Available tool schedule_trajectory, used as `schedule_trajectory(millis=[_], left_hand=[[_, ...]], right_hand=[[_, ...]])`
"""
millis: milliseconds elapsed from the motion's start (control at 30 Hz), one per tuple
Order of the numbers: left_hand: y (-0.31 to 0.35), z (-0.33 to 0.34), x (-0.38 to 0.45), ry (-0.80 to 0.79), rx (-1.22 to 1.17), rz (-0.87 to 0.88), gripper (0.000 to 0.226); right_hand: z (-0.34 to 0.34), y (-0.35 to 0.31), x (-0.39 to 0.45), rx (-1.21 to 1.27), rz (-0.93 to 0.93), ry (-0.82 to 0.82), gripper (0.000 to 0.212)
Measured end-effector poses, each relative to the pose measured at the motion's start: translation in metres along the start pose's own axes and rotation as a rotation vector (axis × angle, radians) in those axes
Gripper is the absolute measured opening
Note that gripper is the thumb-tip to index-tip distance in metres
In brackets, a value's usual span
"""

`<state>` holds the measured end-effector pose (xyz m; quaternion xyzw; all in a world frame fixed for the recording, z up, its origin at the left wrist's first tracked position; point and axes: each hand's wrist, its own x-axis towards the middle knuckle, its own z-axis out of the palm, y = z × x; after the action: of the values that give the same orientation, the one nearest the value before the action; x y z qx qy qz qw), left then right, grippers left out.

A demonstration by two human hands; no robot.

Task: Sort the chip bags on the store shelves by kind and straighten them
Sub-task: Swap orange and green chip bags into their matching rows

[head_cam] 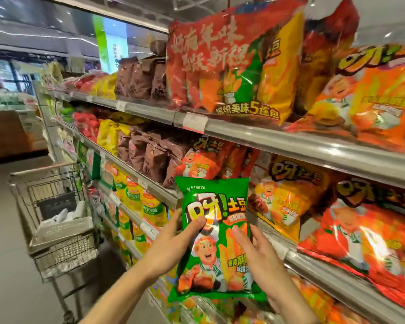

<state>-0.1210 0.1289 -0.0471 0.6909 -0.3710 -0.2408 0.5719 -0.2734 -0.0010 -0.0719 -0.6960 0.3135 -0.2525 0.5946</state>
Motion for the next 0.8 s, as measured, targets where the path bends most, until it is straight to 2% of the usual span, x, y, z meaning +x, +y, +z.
schedule_trajectory(millis=[100, 167, 300, 367, 467, 533, 633, 700, 800], left_hand=[[-0.004, -0.016, 0.05, -0.031, 0.008, 0.018, 0.035], [-0.01, -0.023, 0.085, -0.062, 0.018, 0.062, 0.056], [-0.014, -0.031, 0.15, -0.162, 0.037, 0.165, 0.081], [-0.014, -0.032, 0.175, -0.215, 0.053, 0.226, 0.087], [-0.011, -0.038, 0.196, -0.228, 0.133, 0.347, 0.08], [-0.013, -0.046, 0.209, -0.169, 0.302, 0.51, 0.066], [-0.024, -0.054, 0.238, -0.071, 0.544, 0.755, 0.054], [-0.033, -0.055, 0.254, -0.056, 0.659, 0.811, 0.053], [-0.046, -0.054, 0.267, -0.04, 0.798, 0.827, 0.054]], right_hand=[[0.014, -0.013, 0.033, 0.023, -0.034, 0.032, 0.066], [0.019, -0.022, 0.055, 0.048, -0.032, 0.099, 0.061], [0.028, -0.04, 0.092, 0.036, -0.039, 0.266, 0.018], [0.032, -0.05, 0.103, 0.045, -0.06, 0.374, 0.023], [0.034, -0.061, 0.126, 0.06, -0.011, 0.542, 0.068], [0.033, -0.065, 0.141, 0.041, -0.02, 0.648, 0.082], [0.031, -0.073, 0.16, 0.006, -0.017, 0.766, 0.069], [0.029, -0.072, 0.172, -0.022, 0.001, 0.802, 0.059], [0.028, -0.071, 0.172, -0.124, 0.062, 0.81, 0.054]])
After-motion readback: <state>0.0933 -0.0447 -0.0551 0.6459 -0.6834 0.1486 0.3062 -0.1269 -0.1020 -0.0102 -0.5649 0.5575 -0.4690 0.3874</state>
